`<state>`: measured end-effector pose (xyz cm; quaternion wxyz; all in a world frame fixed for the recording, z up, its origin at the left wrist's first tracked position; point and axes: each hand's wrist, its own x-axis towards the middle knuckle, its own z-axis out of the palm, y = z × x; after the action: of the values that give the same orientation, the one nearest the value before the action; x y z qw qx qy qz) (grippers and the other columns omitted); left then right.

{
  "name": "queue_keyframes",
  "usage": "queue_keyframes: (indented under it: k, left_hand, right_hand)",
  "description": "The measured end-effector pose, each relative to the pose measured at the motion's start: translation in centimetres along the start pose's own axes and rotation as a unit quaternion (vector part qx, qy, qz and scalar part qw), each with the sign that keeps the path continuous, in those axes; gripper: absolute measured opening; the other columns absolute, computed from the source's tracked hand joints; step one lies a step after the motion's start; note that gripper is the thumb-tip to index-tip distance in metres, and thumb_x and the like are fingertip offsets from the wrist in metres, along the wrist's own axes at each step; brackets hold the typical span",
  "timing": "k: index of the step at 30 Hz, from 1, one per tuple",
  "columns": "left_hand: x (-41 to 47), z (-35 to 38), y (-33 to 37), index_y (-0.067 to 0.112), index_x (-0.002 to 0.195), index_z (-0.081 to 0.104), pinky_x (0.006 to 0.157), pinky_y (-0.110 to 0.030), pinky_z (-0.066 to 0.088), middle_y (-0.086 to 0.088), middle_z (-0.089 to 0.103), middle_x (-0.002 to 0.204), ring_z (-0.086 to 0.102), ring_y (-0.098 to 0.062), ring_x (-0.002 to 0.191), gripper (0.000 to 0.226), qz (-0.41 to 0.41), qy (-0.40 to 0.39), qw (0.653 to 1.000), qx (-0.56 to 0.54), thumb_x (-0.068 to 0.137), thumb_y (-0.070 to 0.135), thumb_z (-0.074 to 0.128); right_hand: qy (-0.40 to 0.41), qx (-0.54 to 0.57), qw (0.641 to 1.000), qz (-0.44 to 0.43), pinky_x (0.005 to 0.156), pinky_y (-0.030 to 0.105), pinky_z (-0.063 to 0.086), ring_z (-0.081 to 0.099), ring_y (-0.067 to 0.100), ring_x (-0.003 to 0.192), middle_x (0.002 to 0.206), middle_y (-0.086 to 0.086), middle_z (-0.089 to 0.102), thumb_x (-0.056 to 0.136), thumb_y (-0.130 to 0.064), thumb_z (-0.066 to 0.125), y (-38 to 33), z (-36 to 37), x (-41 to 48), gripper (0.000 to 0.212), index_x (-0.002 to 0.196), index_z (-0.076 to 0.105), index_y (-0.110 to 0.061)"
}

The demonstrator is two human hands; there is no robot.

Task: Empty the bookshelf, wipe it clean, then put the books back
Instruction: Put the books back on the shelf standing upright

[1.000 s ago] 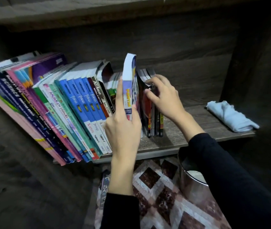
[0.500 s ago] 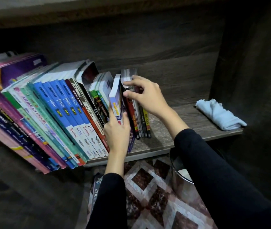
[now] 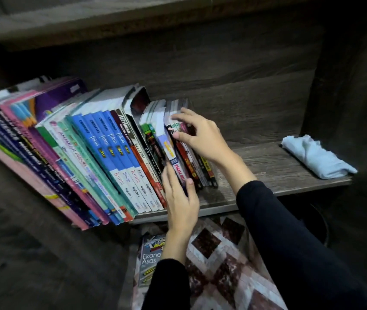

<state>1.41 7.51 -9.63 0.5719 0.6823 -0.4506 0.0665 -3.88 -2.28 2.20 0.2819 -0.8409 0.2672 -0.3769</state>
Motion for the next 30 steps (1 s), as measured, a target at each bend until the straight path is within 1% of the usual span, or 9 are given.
queue_keyframes:
  k: [5, 7, 11, 14, 16, 19, 23, 27, 30]
  left_hand:
    - [-0.4, 1.0, -1.3, 0.0, 0.138, 0.042, 0.102, -0.004, 0.021, -0.015, 0.044, 0.138, 0.038, -0.012, 0.123, 0.047, -0.045, 0.044, 0.998, -0.014, 0.094, 0.009, 0.054]
    - [-0.3, 1.8, -0.9, 0.001, 0.131, 0.053, 0.098, -0.019, 0.041, -0.005, 0.051, 0.126, 0.046, -0.008, 0.114, 0.043, -0.086, 0.102, 0.989, -0.059, 0.09, 0.01, 0.062]
    - [0.5, 2.8, 0.4, -0.003, 0.112, 0.065, 0.072, 0.005, 0.036, -0.012, 0.061, 0.107, 0.056, -0.013, 0.089, 0.034, -0.145, 0.185, 0.965, -0.115, 0.08, 0.004, 0.073]
    - [1.4, 3.2, 0.5, 0.007, 0.1, 0.072, 0.065, -0.003, 0.04, -0.005, 0.066, 0.095, 0.055, 0.002, 0.068, 0.027, -0.176, 0.215, 0.95, -0.141, 0.073, 0.008, 0.078]
    - [1.7, 3.3, 0.3, 0.015, 0.093, 0.074, 0.063, -0.02, 0.05, -0.001, 0.069, 0.09, 0.052, 0.005, 0.057, 0.022, -0.192, 0.225, 0.947, -0.127, 0.072, 0.017, 0.08]
    - [1.3, 3.2, -0.5, 0.014, 0.091, 0.075, 0.063, -0.021, 0.048, 0.0, 0.07, 0.088, 0.055, 0.0, 0.063, 0.018, -0.11, 0.204, 0.972, -0.037, 0.075, 0.021, 0.078]
    - [0.7, 2.7, -1.9, 0.008, 0.098, 0.073, 0.064, -0.02, 0.042, -0.003, 0.071, 0.097, 0.064, -0.014, 0.077, 0.017, -0.027, 0.162, 0.985, 0.06, 0.084, 0.016, 0.068]
    - [1.3, 2.4, -1.1, 0.012, 0.092, 0.066, 0.059, -0.026, 0.038, 0.0, 0.07, 0.096, 0.067, -0.028, 0.073, 0.009, -0.051, 0.144, 0.981, 0.117, 0.085, 0.018, 0.068]
    - [1.8, 2.8, -0.5, 0.012, 0.086, 0.062, 0.057, -0.029, 0.036, -0.001, 0.068, 0.09, 0.065, -0.031, 0.071, 0.009, -0.081, 0.149, 0.975, 0.14, 0.084, 0.018, 0.069]
  right_hand:
    - [0.024, 0.224, 0.97, 0.095, 0.113, 0.04, 0.033, 0.04, 0.012, 0.132, 0.144, -0.004, 0.042, 0.079, 0.0, 0.066, 3.6, 2.0, -3.5, 0.072, 0.134, 0.038, -0.038]
    - [0.028, 0.207, 0.97, 0.125, 0.107, 0.049, 0.039, 0.046, 0.018, 0.128, 0.138, 0.002, 0.049, 0.072, -0.003, 0.064, 5.8, 3.5, -4.7, 0.071, 0.133, 0.043, -0.035]
    - [0.03, 0.191, 0.97, 0.149, 0.106, 0.047, 0.041, 0.051, 0.019, 0.124, 0.134, 0.003, 0.054, 0.073, 0.002, 0.055, 8.6, 4.6, -6.7, 0.068, 0.131, 0.049, -0.033]
    - [0.024, 0.189, 0.968, 0.165, 0.109, 0.045, 0.038, 0.052, 0.016, 0.124, 0.132, -0.003, 0.058, 0.082, 0.005, 0.061, 9.9, 4.2, -7.1, 0.064, 0.127, 0.053, -0.039]
    - [0.019, 0.187, 0.966, 0.175, 0.108, 0.044, 0.04, 0.055, 0.015, 0.121, 0.128, -0.005, 0.062, 0.082, 0.001, 0.065, 10.4, 4.1, -7.0, 0.06, 0.129, 0.056, -0.037]
    - [0.03, 0.192, 0.963, 0.188, 0.107, 0.041, 0.041, 0.058, 0.013, 0.116, 0.123, -0.005, 0.064, 0.082, -0.002, 0.068, 10.5, 4.1, -7.1, 0.058, 0.129, 0.057, -0.035]
    - [0.039, 0.195, 0.96, 0.198, 0.106, 0.025, 0.039, 0.057, 0.01, 0.116, 0.122, -0.005, 0.064, 0.081, -0.004, 0.071, 10.6, 3.8, -7.0, 0.055, 0.129, 0.058, -0.026]
    - [0.033, 0.182, 0.962, 0.199, 0.083, -0.002, 0.035, 0.053, 0.004, 0.113, 0.124, -0.003, 0.062, 0.083, -0.006, 0.071, 10.6, 3.6, -7.0, 0.052, 0.13, 0.057, -0.023]
    - [0.045, 0.175, 0.963, 0.199, 0.082, -0.006, 0.033, 0.05, 0.001, 0.113, 0.127, 0.0, 0.06, 0.083, -0.006, 0.07, 10.5, 3.8, -7.1, 0.05, 0.13, 0.057, -0.02]
